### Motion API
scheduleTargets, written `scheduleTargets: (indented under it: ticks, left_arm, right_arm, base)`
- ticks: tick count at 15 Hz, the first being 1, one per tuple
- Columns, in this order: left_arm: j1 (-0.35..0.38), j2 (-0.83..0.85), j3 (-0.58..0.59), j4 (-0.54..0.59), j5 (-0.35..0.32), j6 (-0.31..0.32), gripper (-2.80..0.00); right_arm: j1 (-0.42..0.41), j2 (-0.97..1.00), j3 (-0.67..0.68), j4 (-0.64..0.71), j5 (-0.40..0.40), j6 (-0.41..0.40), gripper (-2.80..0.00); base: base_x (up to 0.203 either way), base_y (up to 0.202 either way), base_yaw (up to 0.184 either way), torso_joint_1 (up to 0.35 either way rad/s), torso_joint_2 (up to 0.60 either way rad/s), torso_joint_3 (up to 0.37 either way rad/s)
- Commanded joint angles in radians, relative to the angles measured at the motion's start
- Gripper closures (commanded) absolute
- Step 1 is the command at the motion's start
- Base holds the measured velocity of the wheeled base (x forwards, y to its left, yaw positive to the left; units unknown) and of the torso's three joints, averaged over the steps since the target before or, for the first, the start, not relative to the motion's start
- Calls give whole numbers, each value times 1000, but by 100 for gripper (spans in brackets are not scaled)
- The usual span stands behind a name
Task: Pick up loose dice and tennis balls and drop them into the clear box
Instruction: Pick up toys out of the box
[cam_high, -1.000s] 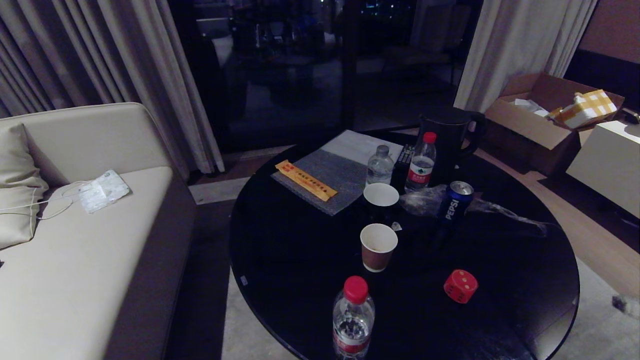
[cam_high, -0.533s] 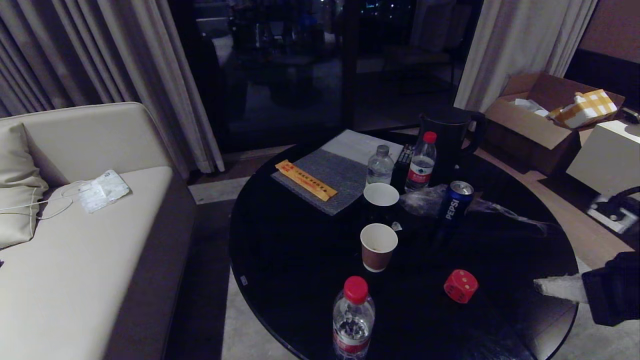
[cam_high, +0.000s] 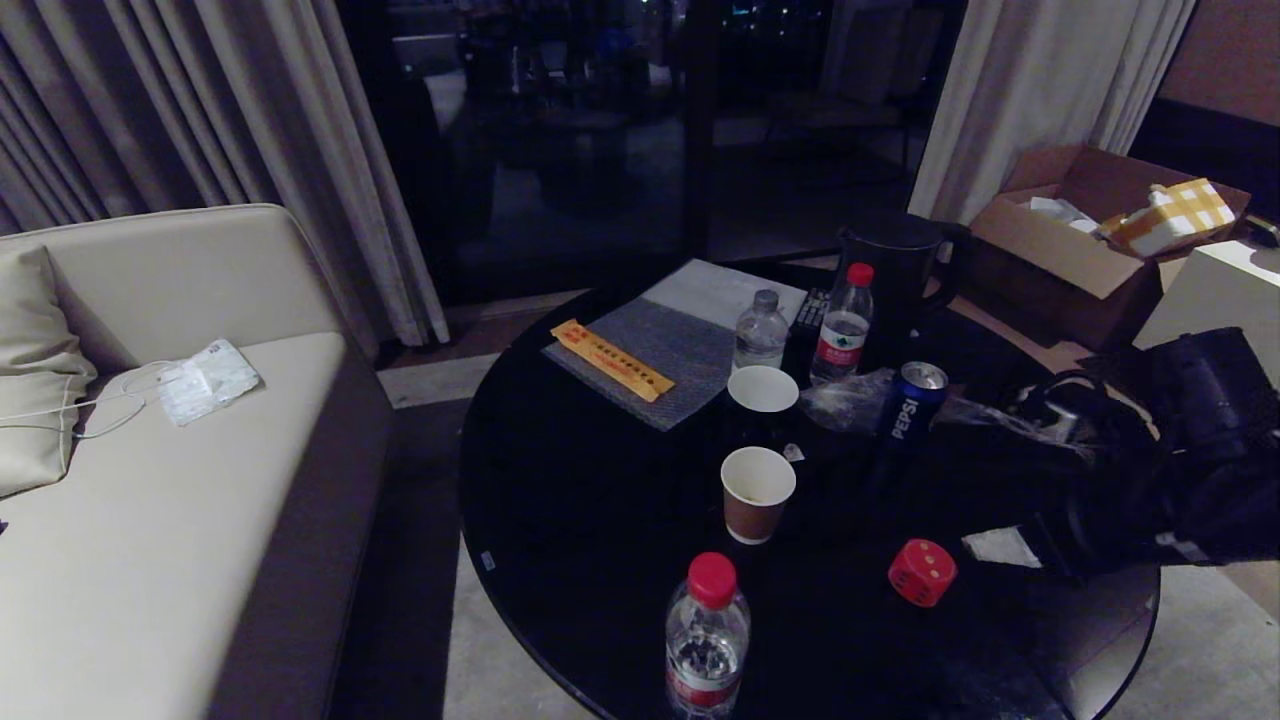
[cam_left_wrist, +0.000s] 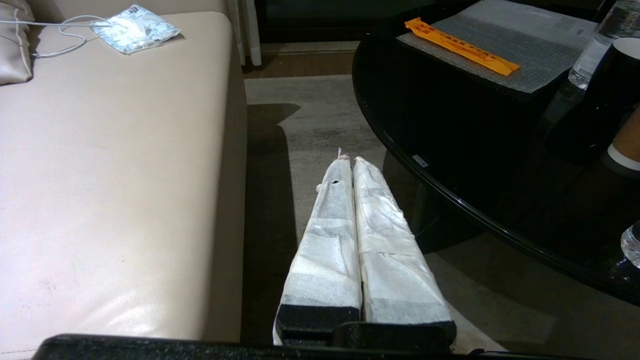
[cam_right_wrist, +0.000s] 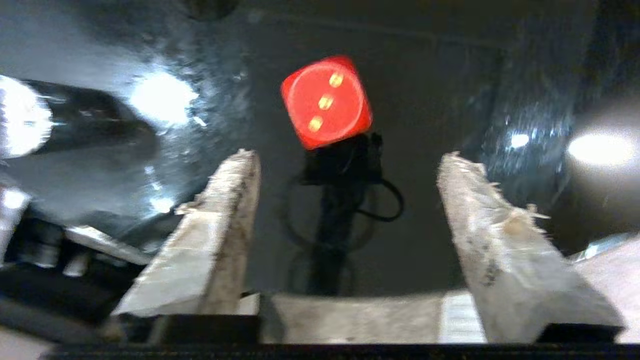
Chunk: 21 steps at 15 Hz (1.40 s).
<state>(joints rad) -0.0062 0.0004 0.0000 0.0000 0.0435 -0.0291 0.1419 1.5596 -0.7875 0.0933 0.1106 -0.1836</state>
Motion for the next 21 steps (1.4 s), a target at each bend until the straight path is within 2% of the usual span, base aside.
scheduleTargets:
  ticks: [1,3,13,15,17,21]
  left_arm:
    - [0,0,2,0,1,0,0]
    - [0,0,2,0,0,0,0]
    - [0,0,2,0,0,-2,0]
    - [0,0,2,0,0,0,0]
    - [0,0,2,0,1,0,0]
    - [0,0,2,0,1,0,0]
  right_arm:
    - [1,90,-3,-16,-1,-53,-280]
    - [2,125,-4,-18,0,-90,-280]
    - [28,299,-15,-97,5,-102,-280]
    - [26,318,-16,-98,5,-162,-280]
    - [24,334,-23,-106,6,-180,-280]
    - [21,381,-28,-217,3,-181,-280]
  base:
    - [0,0,0,0,0,0]
    - [0,0,0,0,0,0]
    - [0,0,0,0,0,0]
    - [0,0,0,0,0,0]
    - [0,0,0,0,0,0]
    - [0,0,0,0,0,0]
